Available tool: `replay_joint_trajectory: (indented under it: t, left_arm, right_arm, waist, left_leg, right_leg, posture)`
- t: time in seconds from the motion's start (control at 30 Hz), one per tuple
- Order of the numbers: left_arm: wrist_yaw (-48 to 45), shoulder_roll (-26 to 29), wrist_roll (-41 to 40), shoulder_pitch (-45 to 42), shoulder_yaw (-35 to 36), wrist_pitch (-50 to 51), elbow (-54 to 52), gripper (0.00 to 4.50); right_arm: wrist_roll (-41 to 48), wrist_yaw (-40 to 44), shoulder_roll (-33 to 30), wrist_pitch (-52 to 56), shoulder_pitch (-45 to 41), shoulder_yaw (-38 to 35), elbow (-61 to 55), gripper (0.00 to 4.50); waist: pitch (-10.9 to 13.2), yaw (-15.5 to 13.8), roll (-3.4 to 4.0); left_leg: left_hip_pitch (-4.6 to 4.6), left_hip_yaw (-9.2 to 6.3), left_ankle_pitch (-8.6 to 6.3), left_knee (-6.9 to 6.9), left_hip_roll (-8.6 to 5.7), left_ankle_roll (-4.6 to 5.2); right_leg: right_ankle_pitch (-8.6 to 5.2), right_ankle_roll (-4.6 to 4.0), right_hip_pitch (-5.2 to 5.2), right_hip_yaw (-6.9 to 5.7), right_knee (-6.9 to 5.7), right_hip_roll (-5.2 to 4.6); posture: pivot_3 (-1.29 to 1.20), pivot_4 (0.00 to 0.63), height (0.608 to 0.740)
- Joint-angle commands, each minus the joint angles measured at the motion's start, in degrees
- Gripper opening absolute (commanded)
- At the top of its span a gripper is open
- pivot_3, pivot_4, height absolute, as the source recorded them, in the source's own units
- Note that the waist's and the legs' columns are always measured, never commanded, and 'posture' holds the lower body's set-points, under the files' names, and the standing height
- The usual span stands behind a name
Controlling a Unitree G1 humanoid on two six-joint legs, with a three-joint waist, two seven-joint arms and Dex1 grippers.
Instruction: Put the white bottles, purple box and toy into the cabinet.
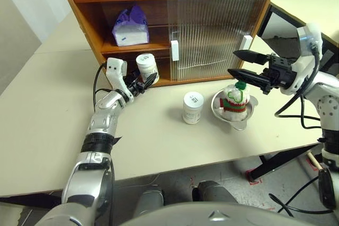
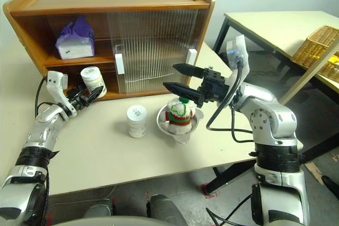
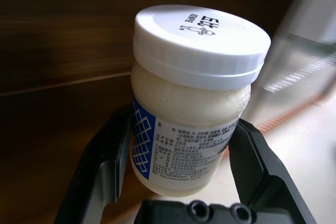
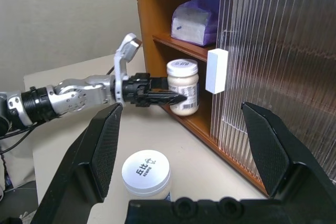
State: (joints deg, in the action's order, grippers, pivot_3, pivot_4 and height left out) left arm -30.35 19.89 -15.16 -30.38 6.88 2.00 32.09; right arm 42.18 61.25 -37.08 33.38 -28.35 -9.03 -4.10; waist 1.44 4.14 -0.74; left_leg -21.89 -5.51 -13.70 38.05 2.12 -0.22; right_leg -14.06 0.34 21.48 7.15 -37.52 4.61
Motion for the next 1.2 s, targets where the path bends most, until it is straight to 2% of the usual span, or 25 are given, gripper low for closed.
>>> replay_joint_trajectory:
  t: [0.03,0.2,0.43,0.9,1.03,1.2]
  left_arm:
    - [4.02,-0.30,2.38,-3.25,0.81,-1.31,4.46,3.06]
    - [9.80,-2.21,6.78,-5.95,-0.88,-3.82,11.96,3.06]
    - [16.47,-5.84,7.66,-9.33,0.51,-6.82,19.99,3.06]
    - [22.02,-9.18,10.31,-16.75,0.31,-13.14,31.46,3.06]
    - [22.84,-8.34,11.07,-16.97,0.48,-14.29,32.44,4.47]
    - [20.01,-8.48,10.34,-15.24,1.11,-16.35,30.54,4.47]
  right_arm:
    - [-0.37,-0.09,0.00,-0.80,0.14,-0.36,-0.47,4.50]
    - [-0.50,-0.20,0.31,-1.19,0.16,-0.16,-0.52,4.50]
    - [-0.70,-0.69,0.45,-1.85,-0.83,-0.27,-0.06,4.50]
    - [-0.37,-0.78,-0.39,-1.07,-0.78,-0.41,-0.73,4.50]
    - [-0.32,-0.74,-0.50,-1.09,-0.71,-0.46,-0.71,4.50]
    - [-0.46,-0.92,-0.30,-1.44,-1.06,-0.31,-0.47,4.50]
  waist:
    - [0.00,0.00,0.00]
    - [0.00,-0.01,0.00]
    - [0.00,-0.14,0.00]
    - [0.00,0.37,0.00]
    - [0.00,0.58,0.00]
    - [0.00,0.69,0.00]
  left_leg:
    - [0.00,0.00,0.00,0.00,0.00,0.00]
    - [0.02,-0.02,0.00,0.00,0.00,0.00]
    - [0.10,-0.02,0.02,0.03,-0.15,0.03]
    - [0.13,-0.03,0.14,0.16,-0.46,0.25]
    - [0.13,-0.03,0.14,0.16,-0.47,0.26]
    - [0.13,-0.03,0.15,0.16,-0.54,0.26]
  right_leg:
    - [0.01,0.01,-0.02,0.00,0.02,0.00]
    - [0.05,0.09,-0.13,0.01,0.24,-0.02]
    - [0.09,0.18,-0.30,0.01,0.32,-0.11]
    - [0.14,0.32,-0.47,0.02,0.36,-0.27]
    - [0.12,0.36,-0.46,0.02,0.36,-0.27]
    - [0.11,0.37,-0.47,0.02,0.36,-0.28]
  posture:
    - [-0.12,0.010,0.740]
    - [-0.12,0.006,0.740]
    - [-0.13,0.005,0.740]
    - [-0.14,0.001,0.740]
    - [-0.14,0.000,0.740]
    - [-0.14,0.000,0.740]
